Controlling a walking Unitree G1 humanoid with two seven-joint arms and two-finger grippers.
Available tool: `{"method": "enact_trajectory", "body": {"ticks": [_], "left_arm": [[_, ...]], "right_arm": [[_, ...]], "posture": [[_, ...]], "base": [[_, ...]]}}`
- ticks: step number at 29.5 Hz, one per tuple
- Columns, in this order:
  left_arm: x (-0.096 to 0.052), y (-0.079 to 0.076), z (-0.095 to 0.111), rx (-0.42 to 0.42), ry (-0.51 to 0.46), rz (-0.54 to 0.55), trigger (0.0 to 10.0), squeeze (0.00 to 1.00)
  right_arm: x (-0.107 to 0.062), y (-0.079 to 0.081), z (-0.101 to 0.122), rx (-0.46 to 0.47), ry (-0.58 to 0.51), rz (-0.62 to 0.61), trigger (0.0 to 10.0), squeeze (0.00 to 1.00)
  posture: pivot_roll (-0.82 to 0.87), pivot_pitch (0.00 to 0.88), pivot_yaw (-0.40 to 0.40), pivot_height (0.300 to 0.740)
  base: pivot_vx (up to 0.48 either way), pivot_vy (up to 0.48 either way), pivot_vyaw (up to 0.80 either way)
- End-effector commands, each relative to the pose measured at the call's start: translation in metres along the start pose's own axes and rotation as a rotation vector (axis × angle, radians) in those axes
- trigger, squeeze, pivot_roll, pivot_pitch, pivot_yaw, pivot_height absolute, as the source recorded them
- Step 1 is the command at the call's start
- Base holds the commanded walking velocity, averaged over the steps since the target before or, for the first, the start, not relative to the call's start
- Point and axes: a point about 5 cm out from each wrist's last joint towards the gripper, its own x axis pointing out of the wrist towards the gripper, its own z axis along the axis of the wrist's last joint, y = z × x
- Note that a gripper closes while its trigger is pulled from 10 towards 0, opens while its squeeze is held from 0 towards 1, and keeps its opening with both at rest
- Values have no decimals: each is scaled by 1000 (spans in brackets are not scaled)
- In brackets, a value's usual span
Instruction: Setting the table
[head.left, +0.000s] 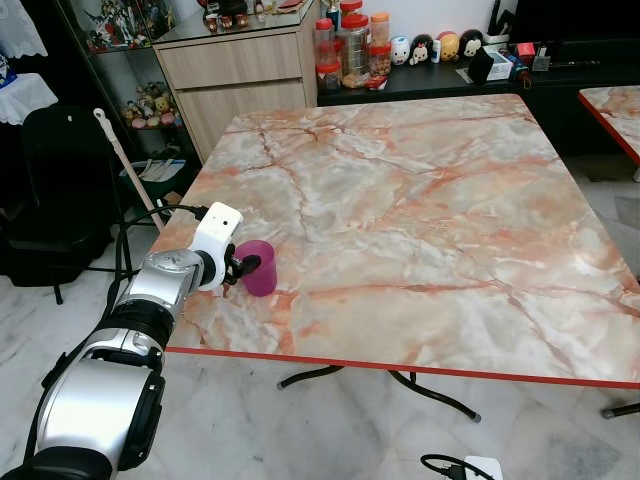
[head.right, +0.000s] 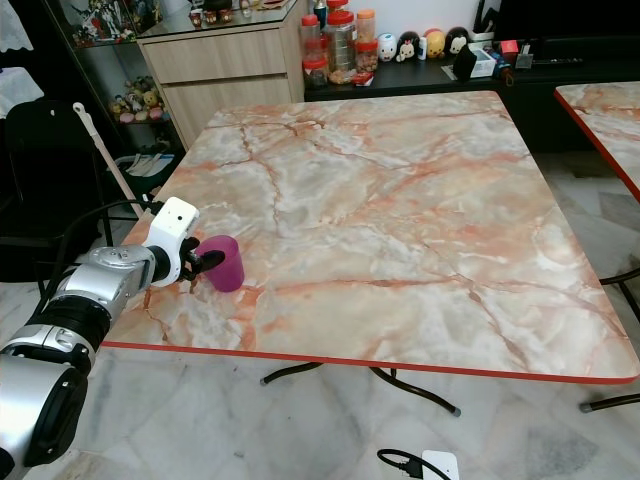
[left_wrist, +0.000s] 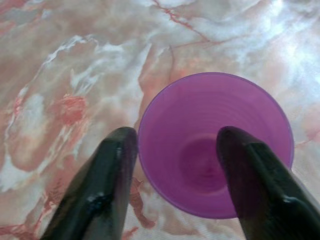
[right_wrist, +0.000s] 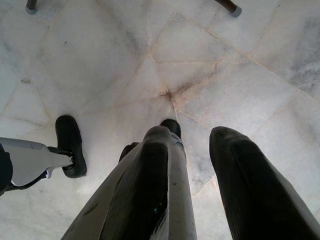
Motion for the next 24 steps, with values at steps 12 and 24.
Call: {"method": "enact_trajectory", "body": {"ticks": [12, 24], "left_arm": [[-3, 2, -5, 70, 78, -43, 0, 0], [-7, 10, -3, 81, 58, -6, 0, 0]], "right_arm": [[-2, 7, -12, 16, 51, 20, 10000, 0], [-2, 9, -13, 29, 51, 21, 10000, 0]], "posture": [[19, 0, 135, 740], [21, 0, 145, 740]], "base": [[0, 0, 0], [0, 0, 0]]}}
